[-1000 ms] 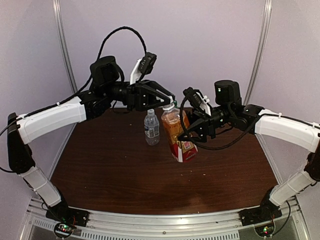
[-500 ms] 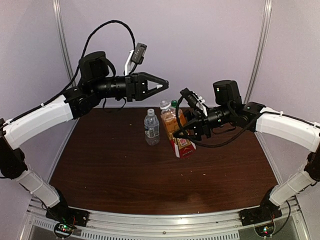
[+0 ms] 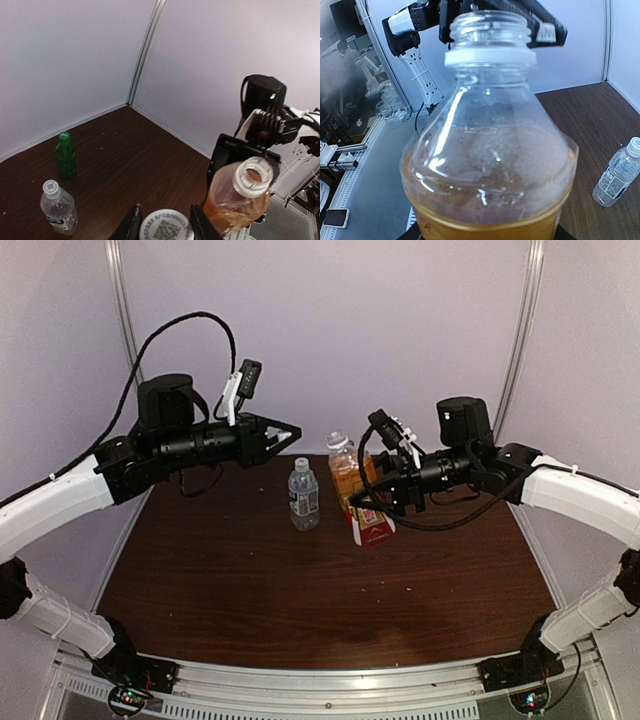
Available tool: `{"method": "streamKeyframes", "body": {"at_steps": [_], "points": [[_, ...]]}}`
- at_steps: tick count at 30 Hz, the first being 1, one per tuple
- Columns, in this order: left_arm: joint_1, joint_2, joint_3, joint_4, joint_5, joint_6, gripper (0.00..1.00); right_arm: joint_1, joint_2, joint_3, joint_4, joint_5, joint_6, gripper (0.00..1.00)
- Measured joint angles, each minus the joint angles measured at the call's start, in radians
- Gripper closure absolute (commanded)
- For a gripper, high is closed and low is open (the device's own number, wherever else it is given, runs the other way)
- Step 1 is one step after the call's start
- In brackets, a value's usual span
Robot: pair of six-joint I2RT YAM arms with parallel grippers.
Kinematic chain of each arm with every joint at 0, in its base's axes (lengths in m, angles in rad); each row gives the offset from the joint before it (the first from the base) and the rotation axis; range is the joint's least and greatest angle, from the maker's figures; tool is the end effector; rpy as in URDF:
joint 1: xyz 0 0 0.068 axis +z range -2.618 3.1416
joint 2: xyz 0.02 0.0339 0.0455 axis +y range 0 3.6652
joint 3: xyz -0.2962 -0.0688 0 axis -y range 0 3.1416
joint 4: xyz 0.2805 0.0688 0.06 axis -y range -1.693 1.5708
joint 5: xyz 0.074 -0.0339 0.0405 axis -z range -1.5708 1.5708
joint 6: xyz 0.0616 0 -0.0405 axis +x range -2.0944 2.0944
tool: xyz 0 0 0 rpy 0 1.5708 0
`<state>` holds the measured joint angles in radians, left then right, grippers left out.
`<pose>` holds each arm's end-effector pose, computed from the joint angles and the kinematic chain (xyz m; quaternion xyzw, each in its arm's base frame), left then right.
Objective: Unscrew the bottle caps
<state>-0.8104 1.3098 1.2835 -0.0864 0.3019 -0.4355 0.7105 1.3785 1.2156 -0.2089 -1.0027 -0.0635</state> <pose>0.2331 -0.2717 0.4373 0.2358 0.7057 -0.4753 0.4694 0.2312 0.2675 0.3790 -0.5244 0.5681 0.5335 0.3430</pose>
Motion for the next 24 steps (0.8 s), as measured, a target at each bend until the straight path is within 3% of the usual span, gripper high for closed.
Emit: {"method": "streamKeyframes", "body": {"at_steps": [12,19,24], "points": [[0.0,-0.137,-0.478,-0.077,-0.374,0.008,0.67,-0.027,-0.025,-0.07,0.069,0.083,0.075,0.47],[0.0,-0.111,-0.716,0.079,-0.417,-0.061,0.67,-0.044,-0.025,-0.106,0.122,0.132,0.127,0.46],[0.0,-0.038,-0.801,0.167,-0.445,-0.099,0.66,-0.048,-0.025,-0.119,0.145,0.148,0.15,0.46]]}}
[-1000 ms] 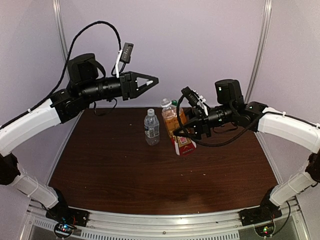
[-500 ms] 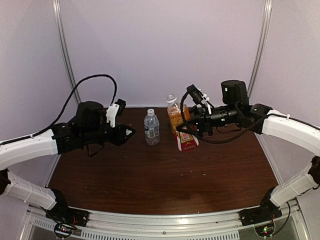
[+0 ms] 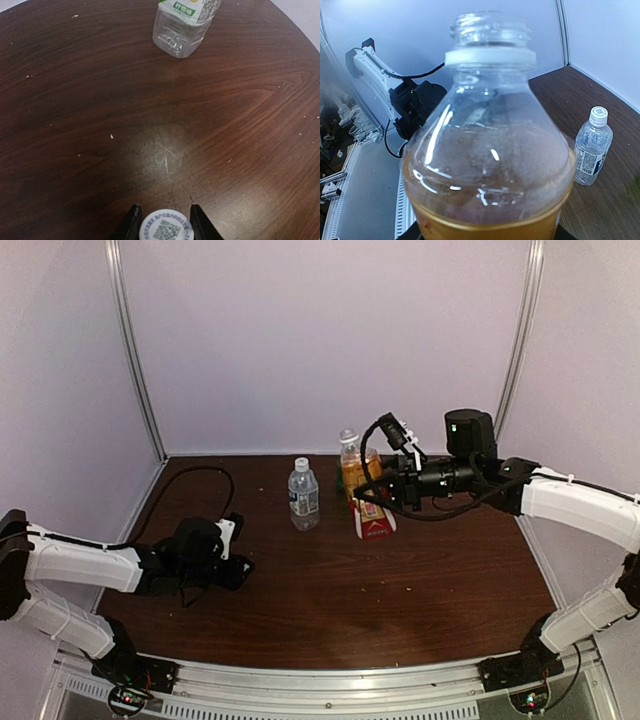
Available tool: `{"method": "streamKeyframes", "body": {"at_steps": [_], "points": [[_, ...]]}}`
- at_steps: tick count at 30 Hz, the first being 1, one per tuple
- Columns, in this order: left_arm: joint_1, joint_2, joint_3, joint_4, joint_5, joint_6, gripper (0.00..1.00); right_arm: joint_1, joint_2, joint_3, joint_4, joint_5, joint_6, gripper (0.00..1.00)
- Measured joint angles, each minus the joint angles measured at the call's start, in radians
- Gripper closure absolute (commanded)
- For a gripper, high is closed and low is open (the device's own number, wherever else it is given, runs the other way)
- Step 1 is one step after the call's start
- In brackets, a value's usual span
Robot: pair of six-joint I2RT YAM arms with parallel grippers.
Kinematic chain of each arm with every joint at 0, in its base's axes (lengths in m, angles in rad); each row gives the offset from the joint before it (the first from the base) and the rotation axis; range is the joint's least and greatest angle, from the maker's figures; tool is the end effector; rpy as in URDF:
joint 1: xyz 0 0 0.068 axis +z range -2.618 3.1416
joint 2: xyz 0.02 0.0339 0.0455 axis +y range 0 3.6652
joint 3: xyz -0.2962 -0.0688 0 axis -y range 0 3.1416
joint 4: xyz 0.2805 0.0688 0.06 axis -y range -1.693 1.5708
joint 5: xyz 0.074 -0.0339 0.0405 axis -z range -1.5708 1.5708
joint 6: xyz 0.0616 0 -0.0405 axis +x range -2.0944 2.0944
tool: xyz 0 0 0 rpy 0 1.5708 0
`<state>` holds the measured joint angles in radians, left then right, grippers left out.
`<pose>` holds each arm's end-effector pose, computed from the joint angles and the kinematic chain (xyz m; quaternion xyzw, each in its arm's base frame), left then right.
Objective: Unscrew the bottle caps
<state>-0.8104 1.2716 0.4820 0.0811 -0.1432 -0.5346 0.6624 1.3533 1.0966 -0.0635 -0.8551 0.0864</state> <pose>0.1961 -0.1934 0.1518 0.0950 0.9017 -0.2088 0.3666 0.2484 0.2527 0.3535 -0.4423 0.6385 0.5077 0.3728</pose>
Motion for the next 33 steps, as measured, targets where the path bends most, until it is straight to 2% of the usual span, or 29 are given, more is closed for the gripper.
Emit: {"method": "streamKeyframes", "body": {"at_steps": [14,16,21,28,30,33], "points": [[0.0,0.278,0.003,0.182,-0.081,0.008,0.6,-0.013,-0.026,-0.08,0.017,0.054,0.022,0.46],[0.0,0.289,0.009,0.2,-0.084,0.012,0.56,-0.014,-0.028,-0.085,0.02,0.06,0.023,0.46],[0.0,0.294,0.023,0.215,-0.092,0.029,0.32,-0.027,-0.031,-0.116,0.028,0.074,0.023,0.46],[0.0,0.238,0.023,0.181,-0.105,0.05,0.09,-0.039,-0.031,-0.126,0.033,0.079,0.022,0.46],[0.0,0.193,0.024,0.175,-0.103,0.057,0.03,-0.042,-0.031,-0.134,0.036,0.079,0.021,0.45],[0.0,0.081,0.036,0.152,-0.082,0.078,0.02,-0.044,-0.031,-0.16,0.041,0.078,0.014,0.45]]}}
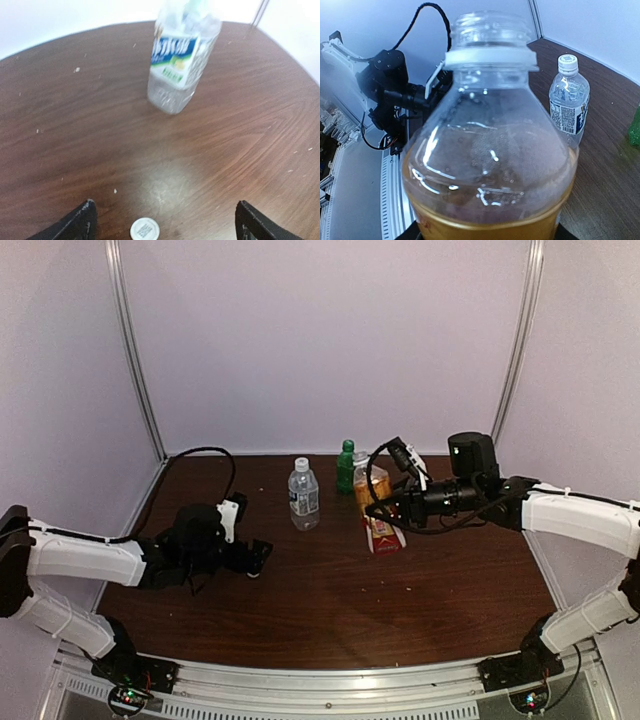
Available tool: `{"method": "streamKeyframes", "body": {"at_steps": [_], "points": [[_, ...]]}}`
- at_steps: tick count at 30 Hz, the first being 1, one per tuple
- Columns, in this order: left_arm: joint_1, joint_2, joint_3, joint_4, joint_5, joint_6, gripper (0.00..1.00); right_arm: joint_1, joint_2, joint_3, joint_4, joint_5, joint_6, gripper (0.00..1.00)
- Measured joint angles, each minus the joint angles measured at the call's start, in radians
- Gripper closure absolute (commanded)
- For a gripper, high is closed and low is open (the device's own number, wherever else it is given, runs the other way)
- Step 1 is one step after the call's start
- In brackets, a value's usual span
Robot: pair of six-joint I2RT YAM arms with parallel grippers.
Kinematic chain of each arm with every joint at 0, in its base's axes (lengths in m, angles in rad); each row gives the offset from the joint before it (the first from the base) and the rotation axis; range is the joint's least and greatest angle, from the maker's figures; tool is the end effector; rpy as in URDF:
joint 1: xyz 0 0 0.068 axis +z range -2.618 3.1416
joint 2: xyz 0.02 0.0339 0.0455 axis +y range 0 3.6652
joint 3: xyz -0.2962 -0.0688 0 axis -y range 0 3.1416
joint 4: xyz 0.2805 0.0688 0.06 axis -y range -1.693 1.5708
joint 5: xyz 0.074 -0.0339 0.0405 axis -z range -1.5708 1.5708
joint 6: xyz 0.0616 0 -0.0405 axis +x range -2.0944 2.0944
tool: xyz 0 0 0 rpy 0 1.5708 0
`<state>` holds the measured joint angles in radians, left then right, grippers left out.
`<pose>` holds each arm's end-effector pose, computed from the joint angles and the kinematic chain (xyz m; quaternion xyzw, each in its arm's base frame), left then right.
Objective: Unscrew the bottle caps
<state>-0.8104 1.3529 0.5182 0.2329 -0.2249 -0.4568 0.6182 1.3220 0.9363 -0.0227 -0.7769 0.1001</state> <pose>0.2162 -0.2074 0.1592 0.1032 0.8748 -0.1940 0.4318 0.2502 0.2309 0.3038 -0.3992 0.6945 0.4750 0.3644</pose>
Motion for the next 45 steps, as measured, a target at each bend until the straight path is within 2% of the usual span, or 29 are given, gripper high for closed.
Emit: {"method": "streamKeyframes", "body": {"at_steps": [5,10,19,28,31,36,42,45], "points": [[0.0,-0.151,0.086,-0.025,0.113,0.041,0.02,-0.001,0.0,-0.016,0.004,-0.02,-0.018,0.44],[0.0,-0.168,0.289,-0.075,0.307,0.081,0.02,-0.001,-0.003,-0.019,0.019,-0.098,-0.03,0.44],[0.0,0.015,0.676,-0.141,0.681,0.079,0.13,0.008,-0.003,-0.019,0.037,-0.232,-0.045,0.44],[-0.006,0.228,0.824,-0.175,0.896,0.018,0.19,0.028,-0.003,-0.006,0.027,-0.272,-0.055,0.44],[-0.015,0.255,0.849,-0.186,0.927,0.01,0.25,0.032,-0.003,-0.006,0.024,-0.274,-0.063,0.44],[-0.04,0.294,0.898,-0.195,0.974,0.003,0.41,0.032,-0.003,-0.005,0.008,-0.274,-0.072,0.44],[-0.053,0.327,0.921,-0.205,1.014,0.001,0.53,0.032,-0.003,0.0,-0.011,-0.274,-0.075,0.44],[-0.054,0.341,0.929,-0.208,1.025,0.0,0.65,0.032,-0.003,0.007,-0.016,-0.274,-0.076,0.44]]}}
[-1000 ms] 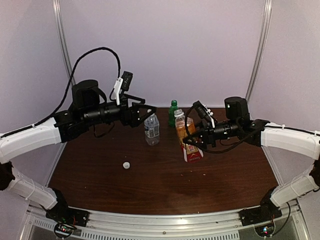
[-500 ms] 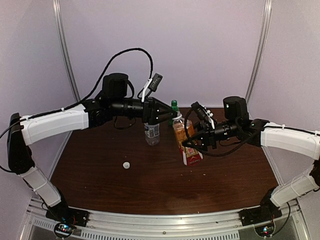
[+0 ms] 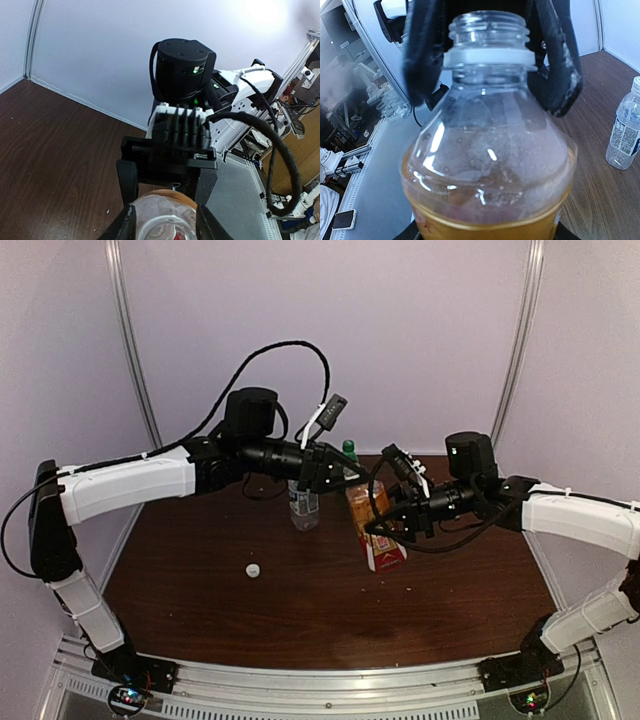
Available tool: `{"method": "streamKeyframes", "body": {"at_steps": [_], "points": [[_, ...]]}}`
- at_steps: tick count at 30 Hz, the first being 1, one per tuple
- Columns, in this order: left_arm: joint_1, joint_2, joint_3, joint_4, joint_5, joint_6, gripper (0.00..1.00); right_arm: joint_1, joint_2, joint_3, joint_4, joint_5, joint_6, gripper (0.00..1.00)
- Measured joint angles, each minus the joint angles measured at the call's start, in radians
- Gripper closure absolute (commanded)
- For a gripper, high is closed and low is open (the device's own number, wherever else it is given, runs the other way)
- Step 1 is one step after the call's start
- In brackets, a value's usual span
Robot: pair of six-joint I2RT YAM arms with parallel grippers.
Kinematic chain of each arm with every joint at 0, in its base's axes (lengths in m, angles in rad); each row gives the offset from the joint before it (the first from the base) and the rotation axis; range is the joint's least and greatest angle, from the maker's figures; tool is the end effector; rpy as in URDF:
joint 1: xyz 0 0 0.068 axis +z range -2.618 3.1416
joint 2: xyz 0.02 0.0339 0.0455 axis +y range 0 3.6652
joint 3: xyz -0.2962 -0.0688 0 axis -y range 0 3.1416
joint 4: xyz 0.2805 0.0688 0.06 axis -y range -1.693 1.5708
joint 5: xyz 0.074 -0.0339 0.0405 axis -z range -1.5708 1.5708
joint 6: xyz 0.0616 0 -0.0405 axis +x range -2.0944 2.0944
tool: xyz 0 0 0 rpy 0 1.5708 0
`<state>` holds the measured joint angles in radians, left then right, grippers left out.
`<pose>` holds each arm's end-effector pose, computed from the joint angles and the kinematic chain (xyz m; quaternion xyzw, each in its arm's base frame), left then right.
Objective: Unscrew the bottle caps
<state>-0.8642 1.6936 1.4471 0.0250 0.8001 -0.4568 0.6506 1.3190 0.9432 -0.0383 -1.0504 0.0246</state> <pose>0.2631 -0.3763 0.3715 0.3837 0.6552 -0.5931 0.2677 0.2262 0.2393 0.3111 -0.4838 0.6049 0.5528 0.3072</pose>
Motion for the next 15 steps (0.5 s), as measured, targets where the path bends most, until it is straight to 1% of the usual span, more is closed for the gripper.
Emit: {"method": "streamKeyframes", "body": {"at_steps": [2,5,7,8,10,11,12,15], "points": [[0.0,0.003,0.001,0.0,0.004,0.0,0.73,0.0,-0.001,0.0,-0.003,0.0,-0.002,0.43],[0.0,0.003,0.002,-0.003,0.008,0.018,0.83,0.0,-0.003,0.0,-0.013,0.006,0.002,0.34],[0.0,0.003,0.002,-0.003,0.008,0.023,0.88,0.0,-0.006,0.0,-0.017,0.019,0.0,0.28],[0.0,0.003,0.002,-0.003,0.008,0.025,0.89,0.001,-0.008,0.0,-0.02,0.026,0.002,0.22],[0.0,0.003,0.002,-0.007,0.006,0.032,0.9,0.005,-0.01,0.003,-0.03,0.054,-0.001,0.08],[0.0,0.003,0.002,-0.011,0.003,0.039,0.91,0.006,-0.012,0.005,-0.038,0.073,-0.003,0.04],[0.0,0.003,0.004,-0.019,-0.002,0.045,0.92,0.005,-0.014,0.008,-0.05,0.093,-0.004,0.01],[0.0,0.003,0.02,-0.061,-0.024,0.071,0.93,0.004,-0.026,0.013,-0.084,0.16,-0.004,0.0]]}}
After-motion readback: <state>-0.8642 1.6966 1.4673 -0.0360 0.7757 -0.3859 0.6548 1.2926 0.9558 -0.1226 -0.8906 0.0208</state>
